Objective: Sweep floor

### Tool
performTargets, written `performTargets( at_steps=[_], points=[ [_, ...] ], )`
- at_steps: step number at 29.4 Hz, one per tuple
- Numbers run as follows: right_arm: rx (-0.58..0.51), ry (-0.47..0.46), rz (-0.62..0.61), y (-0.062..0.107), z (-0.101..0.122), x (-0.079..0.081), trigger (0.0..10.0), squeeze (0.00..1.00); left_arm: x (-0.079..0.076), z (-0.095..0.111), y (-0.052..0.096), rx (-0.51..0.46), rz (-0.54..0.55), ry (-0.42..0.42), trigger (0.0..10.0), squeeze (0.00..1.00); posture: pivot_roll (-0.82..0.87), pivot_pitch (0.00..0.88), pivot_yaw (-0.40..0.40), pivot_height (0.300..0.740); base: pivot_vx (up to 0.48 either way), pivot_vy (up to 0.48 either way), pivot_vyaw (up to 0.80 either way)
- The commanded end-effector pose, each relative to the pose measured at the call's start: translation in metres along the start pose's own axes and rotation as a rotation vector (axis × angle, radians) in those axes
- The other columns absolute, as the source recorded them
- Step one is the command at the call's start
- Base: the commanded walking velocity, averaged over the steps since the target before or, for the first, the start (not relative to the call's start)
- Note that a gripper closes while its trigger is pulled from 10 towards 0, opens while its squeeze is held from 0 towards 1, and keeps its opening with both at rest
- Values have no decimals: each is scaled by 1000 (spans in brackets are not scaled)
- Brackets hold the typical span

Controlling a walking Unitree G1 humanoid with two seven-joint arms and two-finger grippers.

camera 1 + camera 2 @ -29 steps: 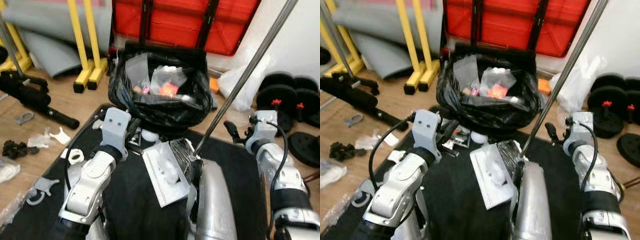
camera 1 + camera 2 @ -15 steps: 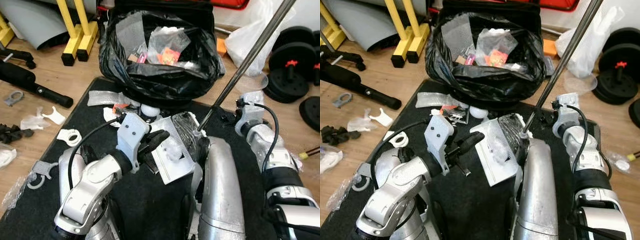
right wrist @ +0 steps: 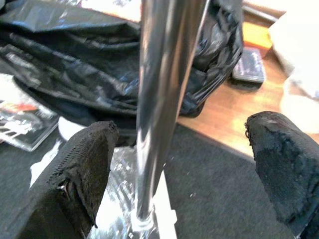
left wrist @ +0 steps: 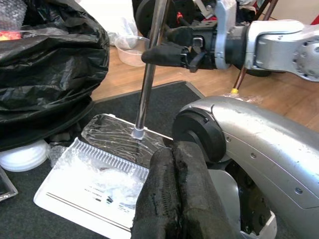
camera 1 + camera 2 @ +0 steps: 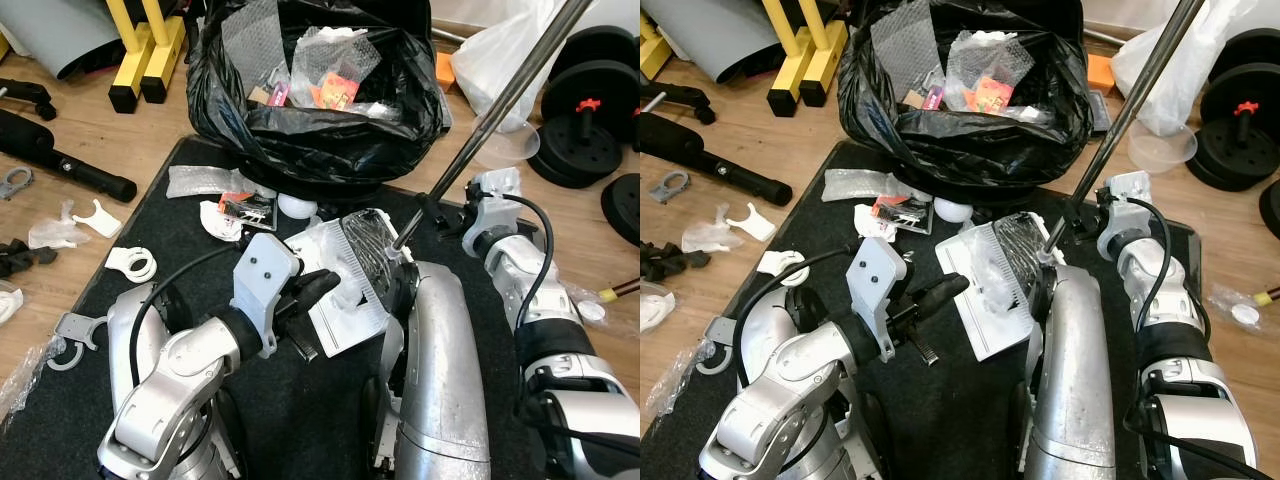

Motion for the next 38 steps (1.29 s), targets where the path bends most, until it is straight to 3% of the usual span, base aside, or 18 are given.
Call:
performTargets(
  at_steps=[1, 4, 5, 6, 7, 29, 38],
  points=[
    [-20, 14, -16, -4, 7, -3, 10000, 0, -8, -3, 4, 19, -27, 18, 10000, 0, -71, 337, -103, 305, 0, 0, 0],
    [-44, 14, -22, -9, 18, -5, 9961, 0, -9, -3, 6, 21, -27, 20, 10000, 0, -70, 339, -103, 305, 0, 0, 0],
    [-62, 14, -25, -13, 26, -5, 1569, 0, -10, -2, 7, 23, -28, 22, 10000, 0, -70, 342, -105, 305, 0, 0, 0],
    [-62, 14, -25, -13, 26, -5, 1569, 0, -10, -2, 7, 23, -28, 22, 10000, 0, -70, 342, -105, 305, 0, 0, 0],
    [-90, 7, -19, -16, 35, -3, 0, 0, -11, -2, 8, 26, -28, 25, 10000, 0, -70, 347, -104, 305, 0, 0, 0],
    [-121, -3, -10, -12, 28, -2, 0, 0, -15, -4, 8, 40, -32, 49, 10000, 0, -75, 305, -108, 305, 0, 0, 0],
    [-146, -47, -34, -8, 28, -4, 0, 0, -13, -4, 4, 34, -31, 53, 10000, 0, -92, 297, -109, 305, 0, 0, 0]
  ],
)
Point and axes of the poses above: a point about 5 cm out from each wrist's last joint towards the gripper, its own y axis pointing back from the gripper into the wrist, its own z axis along the axis of the wrist's last joint, x = y × z, the point moved 6 cm from there along -y, pointing out of the wrist towards the gripper, and after that the axes turned 1 degree about y, right-handed, at the moved point
